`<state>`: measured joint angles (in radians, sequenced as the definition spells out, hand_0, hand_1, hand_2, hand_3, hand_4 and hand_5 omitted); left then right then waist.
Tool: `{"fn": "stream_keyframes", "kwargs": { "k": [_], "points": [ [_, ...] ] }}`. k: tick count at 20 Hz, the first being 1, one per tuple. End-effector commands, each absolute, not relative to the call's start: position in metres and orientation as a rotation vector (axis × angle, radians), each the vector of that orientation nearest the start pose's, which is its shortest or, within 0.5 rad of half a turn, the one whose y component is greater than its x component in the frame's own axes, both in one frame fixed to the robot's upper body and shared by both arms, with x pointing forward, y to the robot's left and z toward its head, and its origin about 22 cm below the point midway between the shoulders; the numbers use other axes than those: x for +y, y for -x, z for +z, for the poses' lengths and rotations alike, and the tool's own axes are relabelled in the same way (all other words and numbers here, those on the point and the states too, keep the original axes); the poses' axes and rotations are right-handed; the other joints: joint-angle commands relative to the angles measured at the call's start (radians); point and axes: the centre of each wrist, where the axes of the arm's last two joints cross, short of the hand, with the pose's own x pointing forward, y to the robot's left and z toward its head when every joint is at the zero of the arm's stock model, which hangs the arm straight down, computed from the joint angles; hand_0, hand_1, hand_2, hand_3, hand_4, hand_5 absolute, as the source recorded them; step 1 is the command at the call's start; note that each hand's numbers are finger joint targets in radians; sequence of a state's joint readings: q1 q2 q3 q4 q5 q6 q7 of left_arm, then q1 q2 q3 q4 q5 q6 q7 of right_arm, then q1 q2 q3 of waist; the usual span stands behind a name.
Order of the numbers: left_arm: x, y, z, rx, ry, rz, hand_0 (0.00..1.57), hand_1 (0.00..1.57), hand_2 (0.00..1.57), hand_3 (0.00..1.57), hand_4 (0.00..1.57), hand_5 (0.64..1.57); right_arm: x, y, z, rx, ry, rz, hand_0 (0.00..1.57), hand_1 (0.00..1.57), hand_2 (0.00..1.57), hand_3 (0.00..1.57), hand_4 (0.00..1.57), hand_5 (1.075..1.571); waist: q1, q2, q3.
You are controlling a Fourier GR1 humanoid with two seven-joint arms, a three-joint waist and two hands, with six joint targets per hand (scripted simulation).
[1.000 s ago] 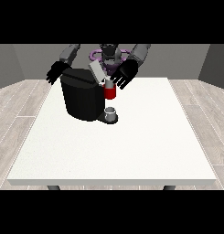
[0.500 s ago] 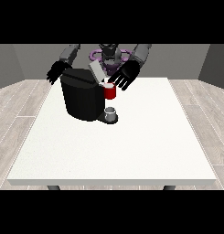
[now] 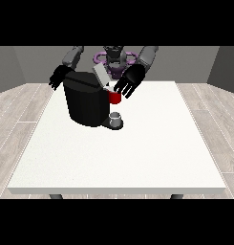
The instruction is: Insert the coffee pod into the coffee machine and close the lid
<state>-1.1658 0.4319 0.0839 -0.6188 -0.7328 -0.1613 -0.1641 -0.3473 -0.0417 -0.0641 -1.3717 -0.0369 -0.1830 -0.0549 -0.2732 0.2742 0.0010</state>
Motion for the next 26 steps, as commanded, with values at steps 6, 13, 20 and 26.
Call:
{"fn": "stream_keyframes", "kwargs": {
  "k": [6,13,20,26],
  "points": [
    [0.270,-0.461,0.230,-1.616,-0.809,-1.074,0.00,0.00,0.00,0.00,0.00,1.571,-0.207,-0.319,0.040,-1.763,0.094,-0.096,0.00,0.00,0.00,0.00,0.39,1.571,0.003,0.008,-0.0010],
    [0.261,-0.461,0.214,-1.575,-0.724,-1.105,0.00,0.00,0.00,0.00,0.00,1.571,-0.208,-0.310,0.018,-1.689,0.114,-0.116,0.00,0.00,0.00,0.00,0.39,1.571,0.041,-0.077,-0.0010],
    [0.256,-0.456,0.174,-1.546,-0.625,-1.060,0.00,0.00,0.00,0.00,0.00,1.571,-0.242,-0.301,0.007,-1.635,0.116,-0.169,0.00,0.00,0.00,0.00,0.43,1.571,0.079,-0.180,-0.0009],
    [0.268,-0.442,0.112,-1.585,-0.393,-0.735,0.00,0.00,0.00,0.00,0.00,1.571,-0.252,-0.275,-0.010,-1.605,0.123,-0.160,0.00,0.00,0.00,0.00,0.45,1.571,0.107,-0.289,-0.0019]
  ]
}}
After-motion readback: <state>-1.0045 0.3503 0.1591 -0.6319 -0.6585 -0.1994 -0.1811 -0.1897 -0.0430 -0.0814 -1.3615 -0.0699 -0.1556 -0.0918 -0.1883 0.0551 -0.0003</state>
